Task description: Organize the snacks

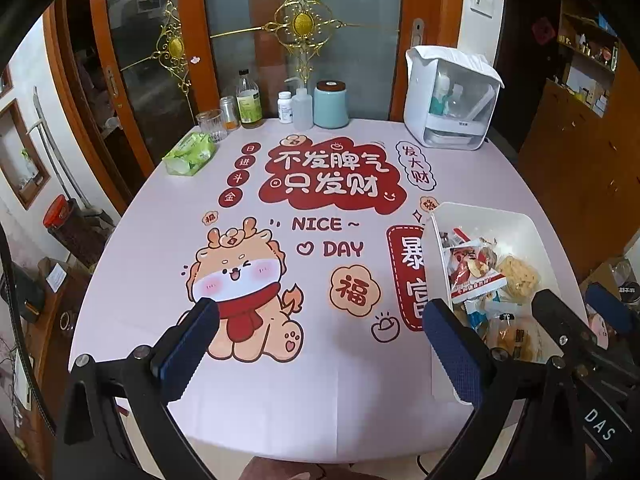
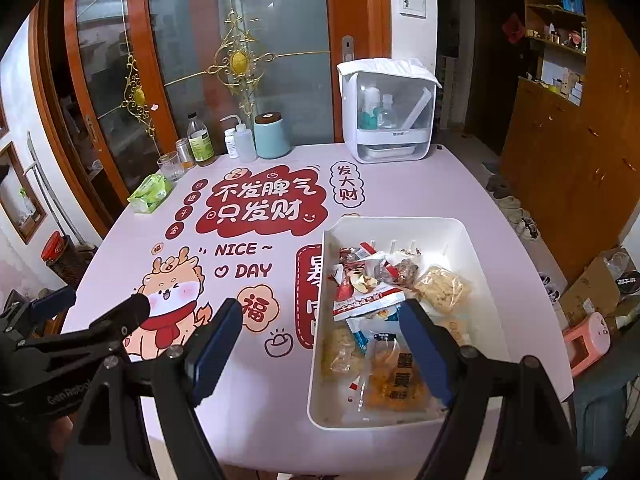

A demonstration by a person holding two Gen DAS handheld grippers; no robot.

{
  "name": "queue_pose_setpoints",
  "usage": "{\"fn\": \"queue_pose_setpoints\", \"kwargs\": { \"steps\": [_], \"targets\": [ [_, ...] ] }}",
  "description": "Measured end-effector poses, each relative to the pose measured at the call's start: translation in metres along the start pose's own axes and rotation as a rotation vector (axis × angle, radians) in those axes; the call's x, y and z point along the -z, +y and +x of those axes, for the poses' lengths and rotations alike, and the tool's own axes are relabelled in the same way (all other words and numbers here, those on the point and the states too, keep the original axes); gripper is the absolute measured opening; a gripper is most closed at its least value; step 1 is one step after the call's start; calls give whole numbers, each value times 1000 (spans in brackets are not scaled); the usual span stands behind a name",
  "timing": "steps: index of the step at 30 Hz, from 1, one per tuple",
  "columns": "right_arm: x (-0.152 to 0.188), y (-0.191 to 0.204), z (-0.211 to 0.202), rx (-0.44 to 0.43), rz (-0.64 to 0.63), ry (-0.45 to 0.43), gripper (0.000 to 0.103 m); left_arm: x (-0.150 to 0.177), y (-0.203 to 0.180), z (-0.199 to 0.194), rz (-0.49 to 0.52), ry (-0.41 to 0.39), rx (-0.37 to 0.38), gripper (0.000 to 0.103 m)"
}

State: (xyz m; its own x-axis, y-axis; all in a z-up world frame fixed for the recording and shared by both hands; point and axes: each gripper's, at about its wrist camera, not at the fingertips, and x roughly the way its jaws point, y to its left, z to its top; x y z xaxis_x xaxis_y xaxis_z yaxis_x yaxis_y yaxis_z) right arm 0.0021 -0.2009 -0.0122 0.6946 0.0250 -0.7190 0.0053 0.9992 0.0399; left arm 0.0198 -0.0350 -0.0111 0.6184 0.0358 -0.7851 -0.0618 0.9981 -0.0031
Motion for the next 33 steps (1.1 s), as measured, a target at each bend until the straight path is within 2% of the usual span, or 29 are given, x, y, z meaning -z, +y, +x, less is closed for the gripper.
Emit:
{"fn": "queue_pose_setpoints", "kwargs": {
  "steps": [33],
  "targets": [
    [8,12,-4,-20,17,28,81,11,14,0,5,39,-5,101]
  ]
}}
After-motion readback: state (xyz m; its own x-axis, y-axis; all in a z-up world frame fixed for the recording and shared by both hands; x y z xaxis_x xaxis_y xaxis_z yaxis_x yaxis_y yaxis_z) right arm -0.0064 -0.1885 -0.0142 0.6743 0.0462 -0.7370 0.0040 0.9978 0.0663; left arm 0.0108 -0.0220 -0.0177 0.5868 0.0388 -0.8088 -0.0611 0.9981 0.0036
